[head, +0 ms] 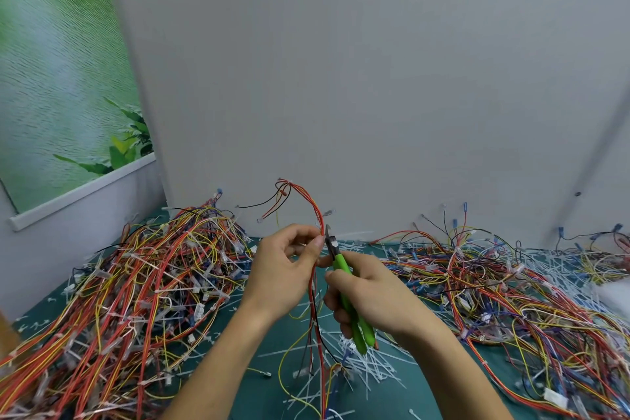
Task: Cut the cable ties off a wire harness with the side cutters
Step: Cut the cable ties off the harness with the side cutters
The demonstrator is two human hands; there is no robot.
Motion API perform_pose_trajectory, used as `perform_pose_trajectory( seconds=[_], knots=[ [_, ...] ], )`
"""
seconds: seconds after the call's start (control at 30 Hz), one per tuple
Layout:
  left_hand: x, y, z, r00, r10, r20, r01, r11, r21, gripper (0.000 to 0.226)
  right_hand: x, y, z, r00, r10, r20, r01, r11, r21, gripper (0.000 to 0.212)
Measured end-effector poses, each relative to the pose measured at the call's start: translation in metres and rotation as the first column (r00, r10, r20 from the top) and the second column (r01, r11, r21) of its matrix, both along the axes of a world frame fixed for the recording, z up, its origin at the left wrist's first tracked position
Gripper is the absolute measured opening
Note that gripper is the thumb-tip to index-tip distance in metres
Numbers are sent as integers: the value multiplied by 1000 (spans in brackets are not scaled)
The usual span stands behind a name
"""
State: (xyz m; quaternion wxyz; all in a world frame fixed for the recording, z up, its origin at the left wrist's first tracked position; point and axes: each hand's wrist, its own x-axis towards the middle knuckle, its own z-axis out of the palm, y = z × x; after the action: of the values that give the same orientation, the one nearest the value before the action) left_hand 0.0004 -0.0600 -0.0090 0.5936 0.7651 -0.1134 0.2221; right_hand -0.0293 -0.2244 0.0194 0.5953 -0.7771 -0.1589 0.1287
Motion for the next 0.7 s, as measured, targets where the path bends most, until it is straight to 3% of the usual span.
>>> perform_pose_trajectory(
  seconds=[0.7],
  knots=[
    [-2, -3, 1, 1000, -11, -22, 11, 1000, 12, 11, -1, -2, 3, 1000, 14, -7, -14, 998, -69, 21]
  ],
)
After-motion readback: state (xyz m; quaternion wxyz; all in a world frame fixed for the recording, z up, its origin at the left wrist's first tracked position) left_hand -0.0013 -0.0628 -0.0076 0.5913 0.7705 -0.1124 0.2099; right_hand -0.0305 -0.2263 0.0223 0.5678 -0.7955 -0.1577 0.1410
